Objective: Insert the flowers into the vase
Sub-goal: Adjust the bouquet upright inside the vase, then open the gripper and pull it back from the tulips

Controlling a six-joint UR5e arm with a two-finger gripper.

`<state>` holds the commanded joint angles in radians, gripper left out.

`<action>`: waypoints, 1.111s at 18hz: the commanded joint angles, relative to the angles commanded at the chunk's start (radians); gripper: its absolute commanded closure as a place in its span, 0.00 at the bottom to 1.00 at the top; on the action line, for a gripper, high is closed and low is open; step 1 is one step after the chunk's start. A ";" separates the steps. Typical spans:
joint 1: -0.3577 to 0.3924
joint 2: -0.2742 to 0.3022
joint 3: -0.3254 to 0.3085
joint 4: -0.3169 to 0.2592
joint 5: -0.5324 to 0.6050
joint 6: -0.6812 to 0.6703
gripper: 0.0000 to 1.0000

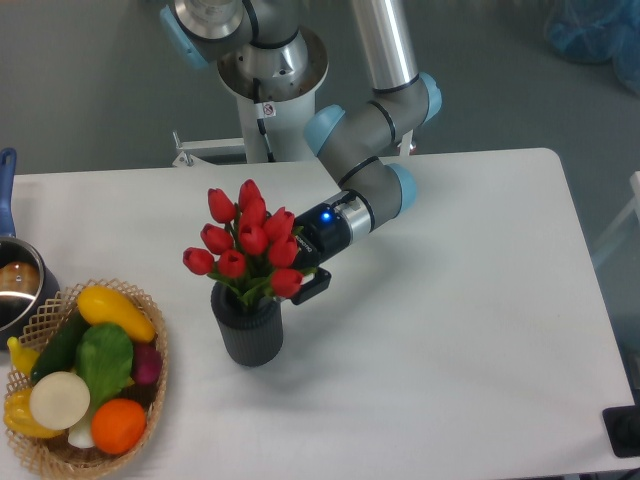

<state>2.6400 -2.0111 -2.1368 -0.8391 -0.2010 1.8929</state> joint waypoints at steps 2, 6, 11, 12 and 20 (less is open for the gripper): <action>0.005 0.002 -0.002 -0.002 0.000 0.000 0.01; 0.009 0.009 -0.005 -0.003 0.002 0.000 0.00; 0.055 0.064 -0.006 -0.006 0.124 -0.014 0.00; 0.060 0.074 -0.005 -0.006 0.162 -0.015 0.00; 0.110 0.140 0.029 -0.005 0.402 -0.107 0.00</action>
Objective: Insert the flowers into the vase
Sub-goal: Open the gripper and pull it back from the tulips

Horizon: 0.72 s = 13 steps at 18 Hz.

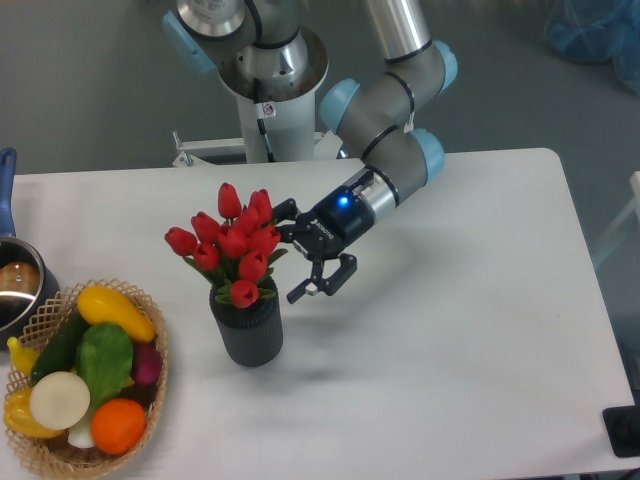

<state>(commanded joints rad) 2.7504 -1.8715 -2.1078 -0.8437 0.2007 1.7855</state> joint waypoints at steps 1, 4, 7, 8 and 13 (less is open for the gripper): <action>0.002 0.003 0.009 0.000 0.025 -0.003 0.00; 0.011 0.017 0.032 -0.002 0.101 -0.008 0.00; 0.040 0.028 0.066 0.000 0.190 -0.029 0.00; 0.052 0.029 0.086 0.000 0.218 -0.031 0.00; 0.110 0.028 0.211 0.002 0.312 -0.044 0.00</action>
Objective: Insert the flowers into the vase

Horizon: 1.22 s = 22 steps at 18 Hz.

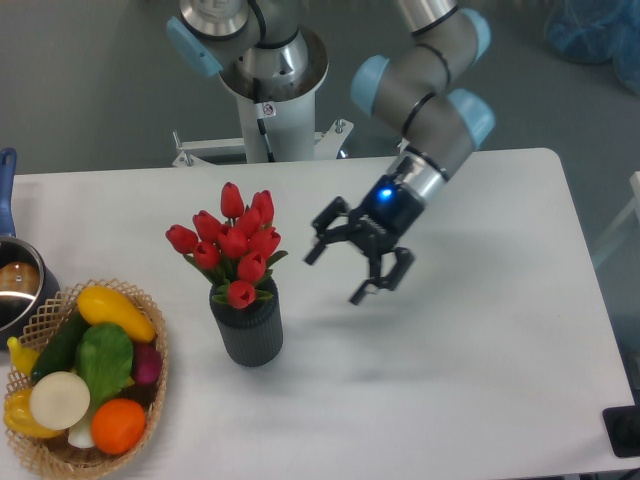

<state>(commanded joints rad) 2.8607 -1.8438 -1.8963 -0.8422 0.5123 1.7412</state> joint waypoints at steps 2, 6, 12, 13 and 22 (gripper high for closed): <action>0.041 -0.003 0.051 0.000 0.035 -0.015 0.00; 0.149 0.006 0.074 -0.002 0.090 -0.031 0.00; 0.247 0.110 0.085 -0.005 0.339 -0.029 0.00; 0.262 0.139 0.080 -0.012 0.389 -0.029 0.00; 0.431 0.311 0.097 -0.168 0.643 0.050 0.00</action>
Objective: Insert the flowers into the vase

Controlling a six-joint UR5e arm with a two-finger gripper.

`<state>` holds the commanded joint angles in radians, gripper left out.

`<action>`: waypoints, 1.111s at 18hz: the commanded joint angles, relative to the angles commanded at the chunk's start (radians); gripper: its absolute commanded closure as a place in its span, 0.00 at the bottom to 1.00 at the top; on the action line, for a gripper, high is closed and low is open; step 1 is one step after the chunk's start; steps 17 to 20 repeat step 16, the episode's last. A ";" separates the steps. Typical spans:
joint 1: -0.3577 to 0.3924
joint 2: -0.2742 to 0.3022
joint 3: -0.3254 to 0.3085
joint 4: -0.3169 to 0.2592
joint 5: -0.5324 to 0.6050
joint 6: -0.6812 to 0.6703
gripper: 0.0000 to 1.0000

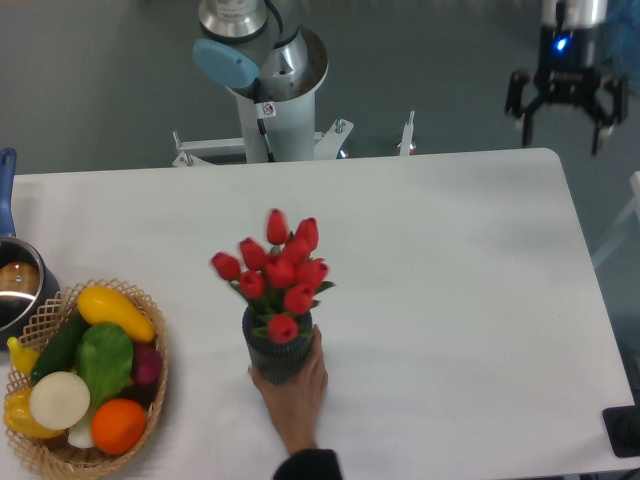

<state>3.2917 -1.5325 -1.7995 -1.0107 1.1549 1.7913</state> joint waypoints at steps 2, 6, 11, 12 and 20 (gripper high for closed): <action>0.029 0.003 0.025 -0.058 0.058 0.103 0.00; 0.052 0.003 0.072 -0.129 0.137 0.243 0.00; 0.088 0.000 0.095 -0.178 0.227 0.405 0.00; 0.091 0.000 0.091 -0.180 0.227 0.411 0.00; 0.091 0.000 0.089 -0.178 0.221 0.407 0.00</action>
